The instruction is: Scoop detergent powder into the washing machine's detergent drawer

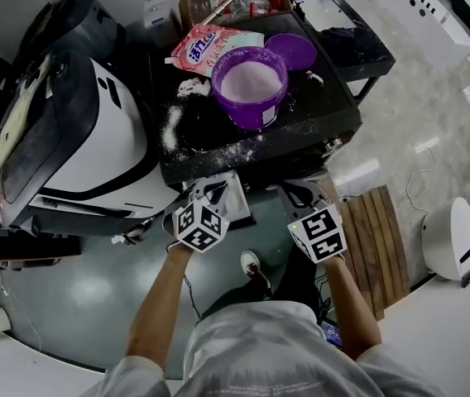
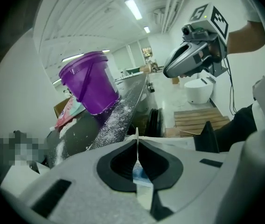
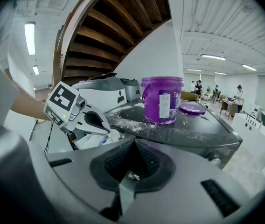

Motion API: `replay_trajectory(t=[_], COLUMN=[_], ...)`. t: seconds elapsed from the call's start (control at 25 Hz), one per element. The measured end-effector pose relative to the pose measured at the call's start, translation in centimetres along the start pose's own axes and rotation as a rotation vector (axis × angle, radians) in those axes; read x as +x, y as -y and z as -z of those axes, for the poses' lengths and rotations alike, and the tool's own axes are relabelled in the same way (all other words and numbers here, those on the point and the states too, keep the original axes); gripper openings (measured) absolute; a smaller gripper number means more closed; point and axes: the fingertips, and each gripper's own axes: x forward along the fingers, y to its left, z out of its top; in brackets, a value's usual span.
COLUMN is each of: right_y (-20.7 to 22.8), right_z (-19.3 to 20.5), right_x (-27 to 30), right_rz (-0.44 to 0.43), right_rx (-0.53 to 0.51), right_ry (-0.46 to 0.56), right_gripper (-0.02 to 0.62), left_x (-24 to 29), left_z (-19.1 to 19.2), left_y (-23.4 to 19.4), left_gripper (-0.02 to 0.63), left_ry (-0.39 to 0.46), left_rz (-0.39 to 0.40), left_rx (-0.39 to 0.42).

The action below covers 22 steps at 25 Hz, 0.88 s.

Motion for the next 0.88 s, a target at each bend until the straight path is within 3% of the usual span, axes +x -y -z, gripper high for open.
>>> replay_trajectory(t=[0.36,0.56,0.72,0.88], right_y=[0.28,0.15,0.10,0.22], right_z=[0.25,0.32,0.41,0.40], right_x=[-0.40,-0.27,-0.30,-0.37], right_rz=[0.009,0.006,0.005,0.009], right_rx=[0.008,0.008,0.007,0.007], right_ry=[-0.003,-0.007,-0.012,-0.009], right_gripper=[0.005,0.005,0.005,0.005], left_x=[0.33,0.53,0.65,0.68], left_z=[-0.17,-0.15,0.20,0.35], left_y=[-0.30,-0.01,0.19,0.08], left_gripper=[0.014,0.015,0.014,0.014], left_ry=[-0.038,-0.060,-0.095,-0.095], left_rz=[-0.039,-0.053,-0.087,-0.117], left_rx=[0.168,0.304,0.459,0.504])
